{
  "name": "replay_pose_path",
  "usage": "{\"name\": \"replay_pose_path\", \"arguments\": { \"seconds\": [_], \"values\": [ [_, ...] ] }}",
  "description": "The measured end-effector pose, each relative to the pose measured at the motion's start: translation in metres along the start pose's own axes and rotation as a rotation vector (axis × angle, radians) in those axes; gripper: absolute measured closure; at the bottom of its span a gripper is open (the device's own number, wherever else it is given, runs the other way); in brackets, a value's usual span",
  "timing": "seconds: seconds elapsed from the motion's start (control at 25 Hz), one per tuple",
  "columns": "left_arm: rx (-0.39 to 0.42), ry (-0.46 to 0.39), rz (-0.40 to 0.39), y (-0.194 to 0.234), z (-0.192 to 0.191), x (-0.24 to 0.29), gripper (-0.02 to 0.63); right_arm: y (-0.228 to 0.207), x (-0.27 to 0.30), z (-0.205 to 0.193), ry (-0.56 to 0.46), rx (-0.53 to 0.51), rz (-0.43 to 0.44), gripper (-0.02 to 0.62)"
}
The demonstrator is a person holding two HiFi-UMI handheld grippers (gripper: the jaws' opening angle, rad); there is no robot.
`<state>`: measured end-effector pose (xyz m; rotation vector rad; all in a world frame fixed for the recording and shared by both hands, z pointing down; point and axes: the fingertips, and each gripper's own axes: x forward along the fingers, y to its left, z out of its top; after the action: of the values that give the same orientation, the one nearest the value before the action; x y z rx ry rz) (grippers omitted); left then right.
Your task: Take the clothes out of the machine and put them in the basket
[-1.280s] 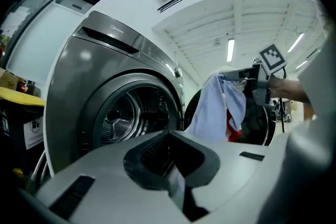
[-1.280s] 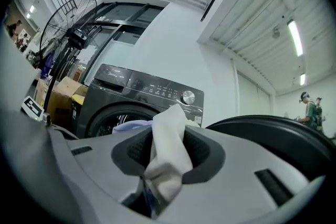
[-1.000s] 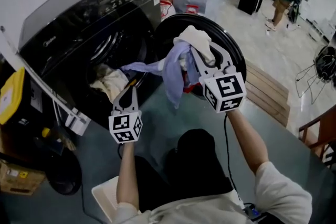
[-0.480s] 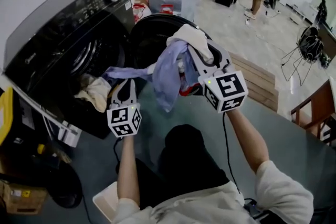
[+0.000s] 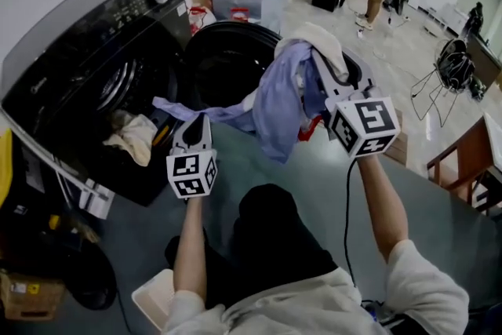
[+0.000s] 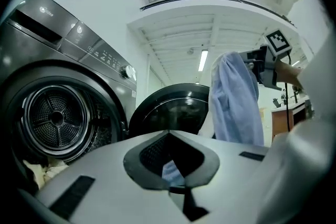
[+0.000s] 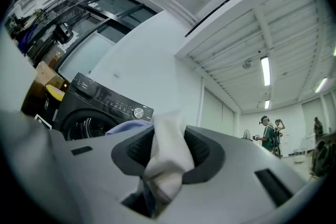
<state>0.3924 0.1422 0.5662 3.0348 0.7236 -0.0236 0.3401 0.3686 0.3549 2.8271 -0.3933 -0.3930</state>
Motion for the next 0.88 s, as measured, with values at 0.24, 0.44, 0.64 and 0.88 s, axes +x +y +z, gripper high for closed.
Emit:
{"name": "replay_pose_path", "arguments": {
  "seconds": [0.24, 0.44, 0.64, 0.88],
  "values": [
    [0.012, -0.006, 0.073, 0.036, 0.006, -0.023, 0.588, 0.057, 0.028, 0.020, -0.080, -0.019, 0.118, 0.463],
    [0.014, -0.025, 0.208, 0.092, 0.018, -0.077, 0.586, 0.133, 0.059, 0.026, -0.118, 0.045, 0.282, 0.463],
    [0.017, -0.050, 0.345, 0.147, 0.031, -0.136, 0.586, 0.209, 0.079, 0.043, -0.174, 0.104, 0.437, 0.463],
    [0.034, -0.061, 0.494, 0.194, 0.042, -0.204, 0.586, 0.288, 0.079, 0.078, -0.260, 0.179, 0.617, 0.463]
  ]
}}
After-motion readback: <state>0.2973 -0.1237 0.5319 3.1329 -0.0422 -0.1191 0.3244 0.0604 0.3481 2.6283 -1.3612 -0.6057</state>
